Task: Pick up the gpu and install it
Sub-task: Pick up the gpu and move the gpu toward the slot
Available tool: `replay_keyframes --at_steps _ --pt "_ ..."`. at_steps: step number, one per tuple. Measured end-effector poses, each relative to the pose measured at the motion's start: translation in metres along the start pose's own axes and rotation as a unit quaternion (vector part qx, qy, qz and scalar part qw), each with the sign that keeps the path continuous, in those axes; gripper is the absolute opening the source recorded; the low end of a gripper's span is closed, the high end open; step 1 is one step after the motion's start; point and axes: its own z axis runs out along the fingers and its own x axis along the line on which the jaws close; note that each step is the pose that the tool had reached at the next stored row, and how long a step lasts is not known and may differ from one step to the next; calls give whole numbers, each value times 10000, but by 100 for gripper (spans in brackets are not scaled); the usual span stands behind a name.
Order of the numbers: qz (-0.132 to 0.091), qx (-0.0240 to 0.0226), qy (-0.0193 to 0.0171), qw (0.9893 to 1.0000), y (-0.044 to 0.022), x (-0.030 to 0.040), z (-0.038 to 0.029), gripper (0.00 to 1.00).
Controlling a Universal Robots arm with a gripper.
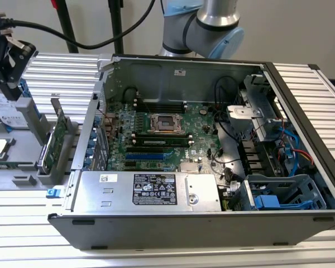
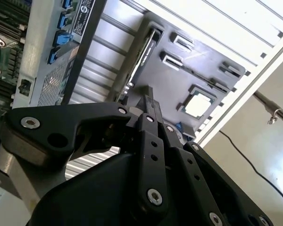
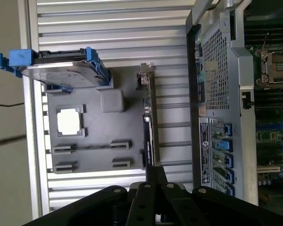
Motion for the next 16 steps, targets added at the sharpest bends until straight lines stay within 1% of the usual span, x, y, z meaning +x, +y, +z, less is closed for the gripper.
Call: replay_keyframes --at_steps 5,16 --pt "0 0 0 10000 -16 3 -1 0" --pt "0 0 0 10000 -16 6 -1 0"
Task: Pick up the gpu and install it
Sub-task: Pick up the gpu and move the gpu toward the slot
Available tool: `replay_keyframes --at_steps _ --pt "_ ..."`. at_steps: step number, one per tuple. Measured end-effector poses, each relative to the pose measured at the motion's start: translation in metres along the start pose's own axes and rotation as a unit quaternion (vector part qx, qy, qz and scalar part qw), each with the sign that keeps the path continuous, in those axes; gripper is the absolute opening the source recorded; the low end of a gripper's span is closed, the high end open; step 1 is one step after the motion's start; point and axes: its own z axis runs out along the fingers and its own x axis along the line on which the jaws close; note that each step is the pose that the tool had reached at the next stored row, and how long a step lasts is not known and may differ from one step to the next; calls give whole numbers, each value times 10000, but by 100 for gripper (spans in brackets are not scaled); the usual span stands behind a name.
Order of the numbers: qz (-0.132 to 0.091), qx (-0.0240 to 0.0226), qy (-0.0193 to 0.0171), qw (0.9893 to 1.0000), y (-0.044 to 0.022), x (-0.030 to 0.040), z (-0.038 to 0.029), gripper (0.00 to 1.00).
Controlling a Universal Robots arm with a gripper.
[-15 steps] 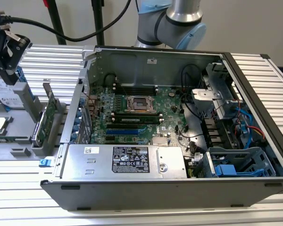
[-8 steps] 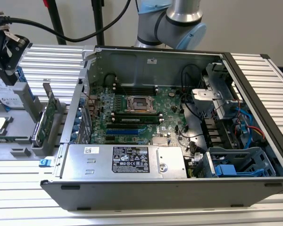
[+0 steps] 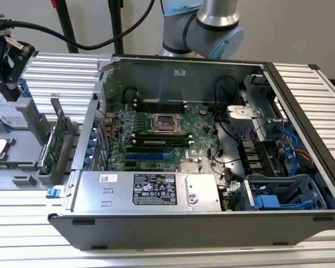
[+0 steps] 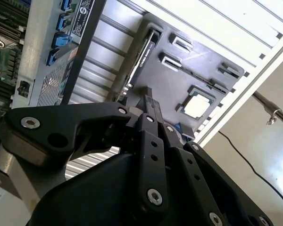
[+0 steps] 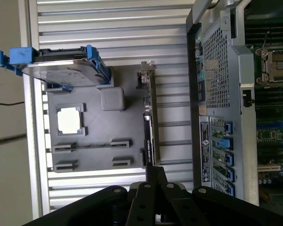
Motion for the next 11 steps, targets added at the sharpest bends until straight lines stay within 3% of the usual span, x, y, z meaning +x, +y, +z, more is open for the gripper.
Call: replay_keyframes --at_steps 1,2,11 --pt "0 0 0 10000 0 0 0 0" --pt "0 0 0 10000 0 0 0 100" --pt "0 0 0 10000 -1 2 1 100"
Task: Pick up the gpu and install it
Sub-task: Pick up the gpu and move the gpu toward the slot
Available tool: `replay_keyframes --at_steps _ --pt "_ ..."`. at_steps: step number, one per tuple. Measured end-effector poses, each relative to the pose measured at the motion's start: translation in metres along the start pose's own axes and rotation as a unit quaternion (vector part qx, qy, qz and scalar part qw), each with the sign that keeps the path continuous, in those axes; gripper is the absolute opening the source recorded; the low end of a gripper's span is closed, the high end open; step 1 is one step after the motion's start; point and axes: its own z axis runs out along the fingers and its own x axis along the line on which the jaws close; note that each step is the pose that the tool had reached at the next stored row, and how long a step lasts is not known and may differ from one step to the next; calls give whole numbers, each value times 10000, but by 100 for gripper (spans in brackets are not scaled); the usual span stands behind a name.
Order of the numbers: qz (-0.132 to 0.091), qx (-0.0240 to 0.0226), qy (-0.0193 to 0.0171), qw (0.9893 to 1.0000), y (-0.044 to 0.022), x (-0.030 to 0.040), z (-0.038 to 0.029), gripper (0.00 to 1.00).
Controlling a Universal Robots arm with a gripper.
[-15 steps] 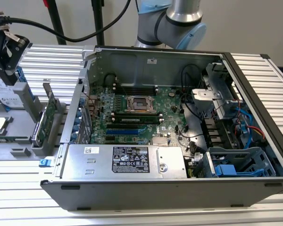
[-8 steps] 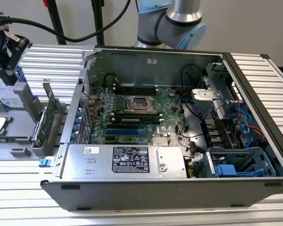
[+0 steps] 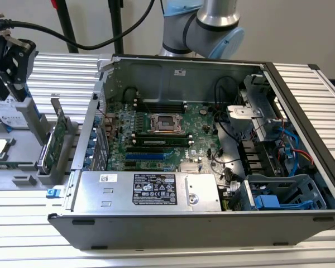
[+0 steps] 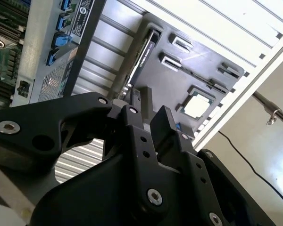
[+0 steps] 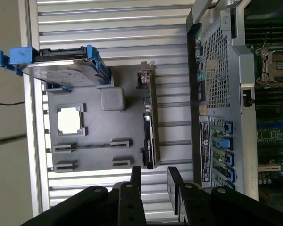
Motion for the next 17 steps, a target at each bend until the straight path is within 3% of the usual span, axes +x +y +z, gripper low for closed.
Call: replay_keyframes --at_steps 17 --pt "0 0 0 10000 -3 1 55 100"
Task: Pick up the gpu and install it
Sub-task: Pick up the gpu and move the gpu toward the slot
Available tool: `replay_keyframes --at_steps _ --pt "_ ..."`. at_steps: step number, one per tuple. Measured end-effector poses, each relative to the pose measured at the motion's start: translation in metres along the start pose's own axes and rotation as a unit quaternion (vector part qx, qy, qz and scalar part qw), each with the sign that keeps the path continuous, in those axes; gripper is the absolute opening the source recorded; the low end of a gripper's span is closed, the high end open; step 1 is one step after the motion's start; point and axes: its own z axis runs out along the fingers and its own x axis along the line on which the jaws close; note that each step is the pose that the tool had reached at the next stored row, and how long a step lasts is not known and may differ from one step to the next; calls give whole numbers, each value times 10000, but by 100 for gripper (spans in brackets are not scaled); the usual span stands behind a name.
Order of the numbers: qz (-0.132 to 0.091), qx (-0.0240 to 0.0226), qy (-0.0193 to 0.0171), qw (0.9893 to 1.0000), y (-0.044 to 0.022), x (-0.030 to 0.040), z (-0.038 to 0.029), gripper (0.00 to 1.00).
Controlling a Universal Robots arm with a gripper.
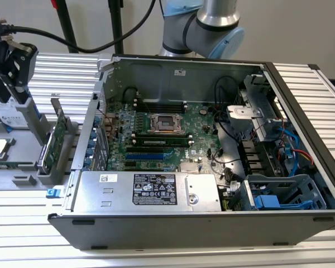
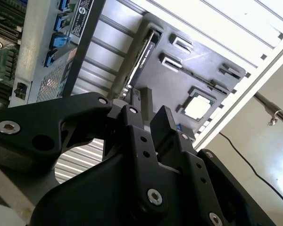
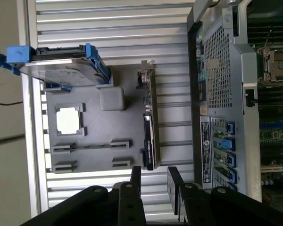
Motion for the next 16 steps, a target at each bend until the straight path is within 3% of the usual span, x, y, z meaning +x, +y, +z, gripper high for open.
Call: replay_keyframes --at_steps 16 --pt "0 1 0 10000 -5 2 100 100"
